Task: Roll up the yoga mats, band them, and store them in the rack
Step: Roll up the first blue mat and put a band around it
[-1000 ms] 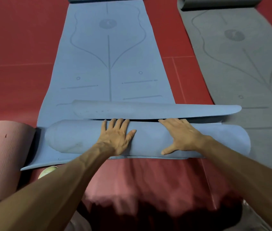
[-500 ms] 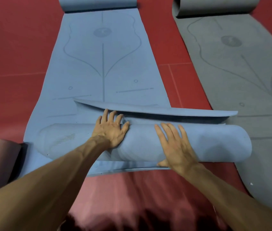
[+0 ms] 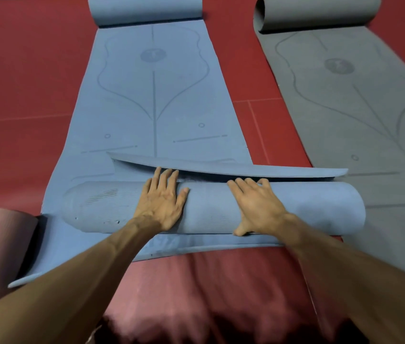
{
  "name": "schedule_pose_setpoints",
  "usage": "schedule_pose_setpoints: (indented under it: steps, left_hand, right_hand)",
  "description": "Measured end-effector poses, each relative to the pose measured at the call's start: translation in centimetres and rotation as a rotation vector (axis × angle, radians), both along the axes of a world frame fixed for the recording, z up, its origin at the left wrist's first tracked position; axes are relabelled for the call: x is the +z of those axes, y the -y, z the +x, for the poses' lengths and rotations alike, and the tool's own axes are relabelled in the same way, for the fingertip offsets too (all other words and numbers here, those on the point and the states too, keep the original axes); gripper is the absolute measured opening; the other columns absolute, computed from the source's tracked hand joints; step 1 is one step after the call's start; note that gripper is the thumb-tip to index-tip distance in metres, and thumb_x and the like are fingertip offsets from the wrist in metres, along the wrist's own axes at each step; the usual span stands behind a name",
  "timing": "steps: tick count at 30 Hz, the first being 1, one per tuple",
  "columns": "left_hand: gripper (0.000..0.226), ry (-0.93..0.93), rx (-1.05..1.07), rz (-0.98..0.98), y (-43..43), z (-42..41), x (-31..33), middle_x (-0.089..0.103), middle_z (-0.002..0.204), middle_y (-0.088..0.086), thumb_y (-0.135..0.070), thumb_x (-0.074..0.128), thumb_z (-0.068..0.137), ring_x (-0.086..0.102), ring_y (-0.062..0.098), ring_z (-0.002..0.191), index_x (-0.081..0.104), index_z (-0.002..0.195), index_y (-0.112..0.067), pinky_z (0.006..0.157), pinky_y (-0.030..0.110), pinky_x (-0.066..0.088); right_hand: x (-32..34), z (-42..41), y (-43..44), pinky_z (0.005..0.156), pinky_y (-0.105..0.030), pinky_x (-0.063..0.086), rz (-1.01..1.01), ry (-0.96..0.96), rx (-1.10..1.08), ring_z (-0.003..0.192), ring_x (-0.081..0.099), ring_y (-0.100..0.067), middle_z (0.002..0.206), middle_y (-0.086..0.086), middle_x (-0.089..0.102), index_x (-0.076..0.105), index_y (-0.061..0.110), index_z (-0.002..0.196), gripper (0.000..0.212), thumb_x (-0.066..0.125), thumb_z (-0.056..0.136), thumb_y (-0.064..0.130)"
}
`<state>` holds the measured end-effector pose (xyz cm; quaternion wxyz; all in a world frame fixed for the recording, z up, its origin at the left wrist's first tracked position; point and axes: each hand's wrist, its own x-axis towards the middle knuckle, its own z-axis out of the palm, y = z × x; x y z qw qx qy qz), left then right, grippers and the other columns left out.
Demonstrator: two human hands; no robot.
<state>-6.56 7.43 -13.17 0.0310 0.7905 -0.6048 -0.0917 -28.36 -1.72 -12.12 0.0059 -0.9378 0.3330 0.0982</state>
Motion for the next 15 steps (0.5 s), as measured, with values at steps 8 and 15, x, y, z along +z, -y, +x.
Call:
schedule_pose_setpoints:
  steps: [8, 15]
  left_hand:
    - [0.091, -0.025, -0.005, 0.081, -4.7, -2.6, 0.7, 0.015, 0.159, 0.000, -0.060, -0.014, 0.075, 0.022, 0.016, 0.143, 0.016, 0.151, -0.020, 0.117, 0.038, 0.012]
    - [0.094, 0.033, 0.000, 0.165, -7.0, -3.9, 0.1, 0.012, 0.160, 0.000, -0.059, -0.019, 0.073, 0.015, 0.019, 0.145, 0.012, 0.153, -0.020, 0.118, 0.040, 0.007]
  right_hand:
    - [1.6, -2.3, -2.1, 0.094, -0.038, 0.037, 0.349, 0.008, -0.008, 0.102, 0.054, -0.016, 0.109, 0.007, 0.056, 0.044, 0.017, 0.127, 0.098, 0.079, 0.048, 0.063]
    - [1.9, -3.1, -3.1, 0.109, -0.033, 0.025, 0.461, 0.007, -0.030, 0.125, 0.044, -0.017, 0.135, 0.003, 0.048, 0.029, 0.019, 0.147, 0.115, 0.082, 0.053, 0.061]
